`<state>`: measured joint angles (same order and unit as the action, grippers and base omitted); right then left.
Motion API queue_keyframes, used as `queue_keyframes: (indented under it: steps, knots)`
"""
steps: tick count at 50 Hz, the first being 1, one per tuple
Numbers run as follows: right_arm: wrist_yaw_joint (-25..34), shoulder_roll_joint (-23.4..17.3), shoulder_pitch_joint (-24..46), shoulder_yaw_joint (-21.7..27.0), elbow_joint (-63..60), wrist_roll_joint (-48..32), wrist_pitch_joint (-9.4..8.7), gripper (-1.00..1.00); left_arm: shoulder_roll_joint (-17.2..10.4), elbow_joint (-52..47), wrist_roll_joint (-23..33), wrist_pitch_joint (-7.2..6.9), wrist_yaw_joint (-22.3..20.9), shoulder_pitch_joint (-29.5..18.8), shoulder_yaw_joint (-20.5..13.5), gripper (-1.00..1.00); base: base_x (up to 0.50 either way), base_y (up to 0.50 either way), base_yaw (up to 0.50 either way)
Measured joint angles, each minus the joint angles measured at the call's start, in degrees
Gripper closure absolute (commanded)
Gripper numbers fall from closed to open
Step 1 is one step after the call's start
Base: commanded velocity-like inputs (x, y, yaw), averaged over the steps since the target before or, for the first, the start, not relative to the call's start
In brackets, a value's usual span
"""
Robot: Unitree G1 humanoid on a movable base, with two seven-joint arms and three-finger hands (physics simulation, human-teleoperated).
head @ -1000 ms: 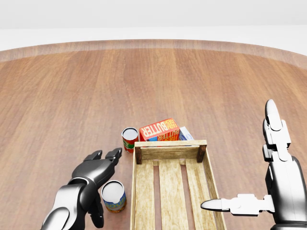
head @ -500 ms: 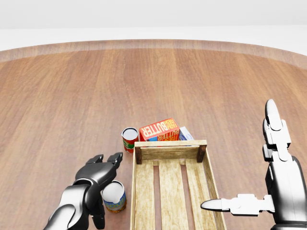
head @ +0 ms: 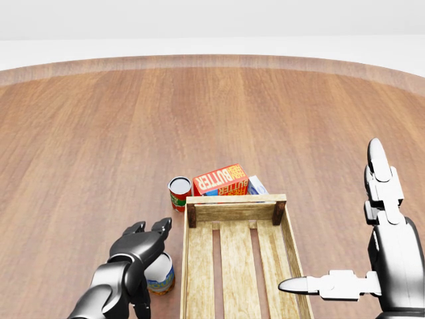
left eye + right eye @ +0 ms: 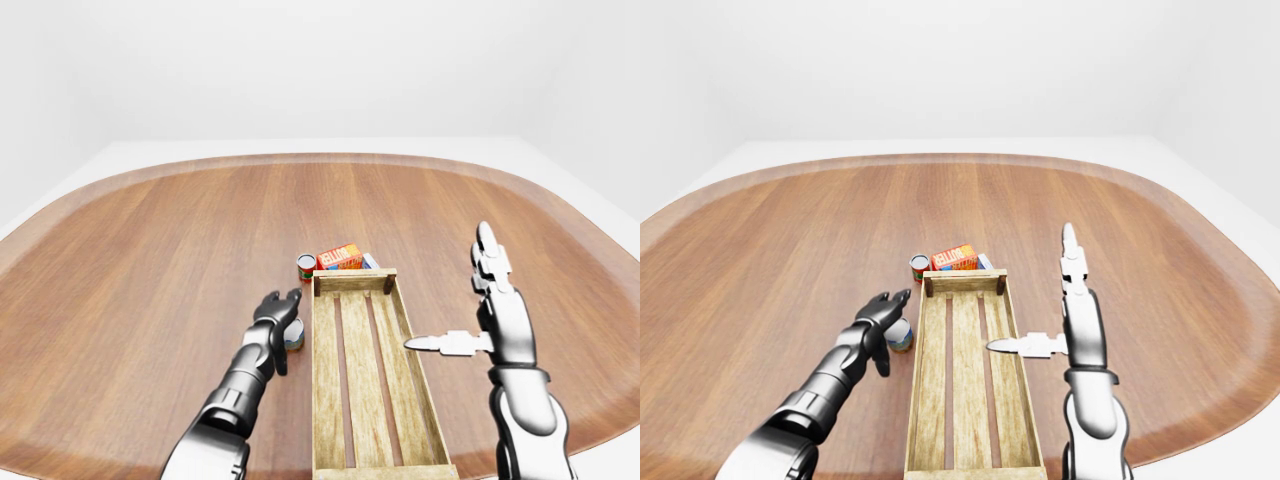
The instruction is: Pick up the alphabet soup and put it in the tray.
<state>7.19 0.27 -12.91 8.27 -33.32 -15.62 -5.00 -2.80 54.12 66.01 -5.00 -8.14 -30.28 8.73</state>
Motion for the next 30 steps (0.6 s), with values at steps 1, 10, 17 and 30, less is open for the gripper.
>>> queue_keyframes:
  steps: [1, 10, 17, 30]
  knots:
    - [0.0, 0.0, 0.0, 0.0, 0.0, 0.0, 0.0, -1.0, 0.0, 0.4, -0.1, 0.0, 0.2, -0.1, 0.0, -1.0, 0.0, 0.0, 0.0]
    - [0.2, 0.0, -0.1, 0.1, -0.2, 0.3, 0.0, -1.0, 0.0, 2.5, -0.7, 0.0, 1.3, -0.6, 0.3, -1.0, 0.0, 0.0, 0.0]
    - [0.3, 0.1, -0.1, 0.1, -0.3, 0.4, 0.0, -1.0, -0.1, 3.3, -0.9, 0.0, 1.7, -0.8, 0.3, -1.0, 0.0, 0.0, 0.0]
    - [0.4, 0.1, -0.1, 0.2, -0.5, 0.5, 0.0, -1.0, 0.0, 4.9, -1.4, 0.05, 2.6, -1.5, 0.4, -1.0, 0.0, 0.0, 0.0]
